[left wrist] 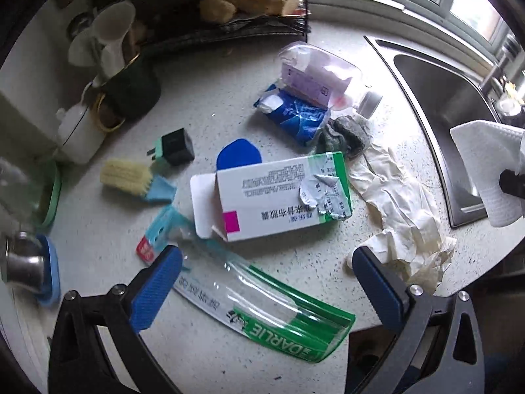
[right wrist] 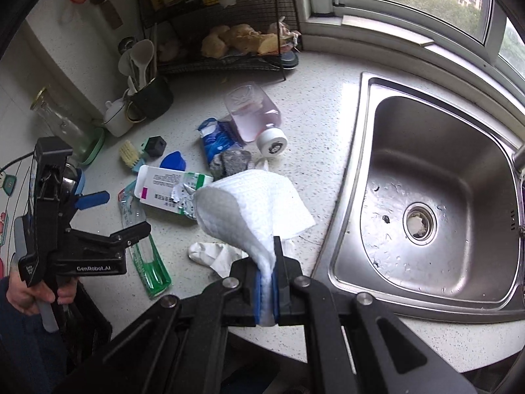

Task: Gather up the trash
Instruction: 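Lift the white wipe with the right gripper while the left gripper approaches the medicine box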

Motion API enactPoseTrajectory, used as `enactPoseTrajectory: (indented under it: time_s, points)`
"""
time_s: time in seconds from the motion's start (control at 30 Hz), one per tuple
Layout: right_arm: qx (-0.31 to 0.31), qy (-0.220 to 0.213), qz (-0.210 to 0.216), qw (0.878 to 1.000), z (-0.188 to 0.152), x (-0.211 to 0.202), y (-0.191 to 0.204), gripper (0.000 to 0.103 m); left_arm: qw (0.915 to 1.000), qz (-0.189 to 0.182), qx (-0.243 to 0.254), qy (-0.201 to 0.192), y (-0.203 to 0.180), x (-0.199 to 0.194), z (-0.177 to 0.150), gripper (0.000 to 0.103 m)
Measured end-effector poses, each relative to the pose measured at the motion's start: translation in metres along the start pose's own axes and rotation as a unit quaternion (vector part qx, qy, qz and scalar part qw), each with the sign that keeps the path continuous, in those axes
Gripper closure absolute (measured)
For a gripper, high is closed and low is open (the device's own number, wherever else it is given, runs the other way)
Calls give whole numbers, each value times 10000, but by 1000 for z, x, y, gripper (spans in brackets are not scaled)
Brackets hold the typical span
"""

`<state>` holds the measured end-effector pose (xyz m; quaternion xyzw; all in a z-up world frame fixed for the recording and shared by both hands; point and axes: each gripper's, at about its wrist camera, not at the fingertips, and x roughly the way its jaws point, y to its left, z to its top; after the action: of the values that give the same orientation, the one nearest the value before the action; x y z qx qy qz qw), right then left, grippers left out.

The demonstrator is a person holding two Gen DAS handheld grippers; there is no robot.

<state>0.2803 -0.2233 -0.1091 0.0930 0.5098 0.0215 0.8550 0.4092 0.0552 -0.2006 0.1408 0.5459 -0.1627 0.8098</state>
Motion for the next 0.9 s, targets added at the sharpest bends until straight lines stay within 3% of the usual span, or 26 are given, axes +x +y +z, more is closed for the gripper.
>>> enactPoseTrajectory:
  time_s: [0.17,0.37,0.63,0.73,0.8,0.9]
  points:
    - [217,198,-51,9996,-9,10,-15,98,9951,-68,982,94,-11,22,21,0]
    - [332,347,-53,9988,-13,20,-23,98,9774,219,2086,251,-31,59,30,0]
    - [464,438,18,9980,-16,25,-29,98,9740,125,2259,144,-33,70,48,2]
    - [505,408,25,9979,-16,24,-30,98,9747,124,2230,110,-33,69,46,25]
    - [529,363,52,9979,-17,22,-30,98,9773,-68,2102,253,-30,70,45,65]
    - [486,292,79,9984,-16,17,-28,98,9808,-42,1919,354,-23,73,40,82]
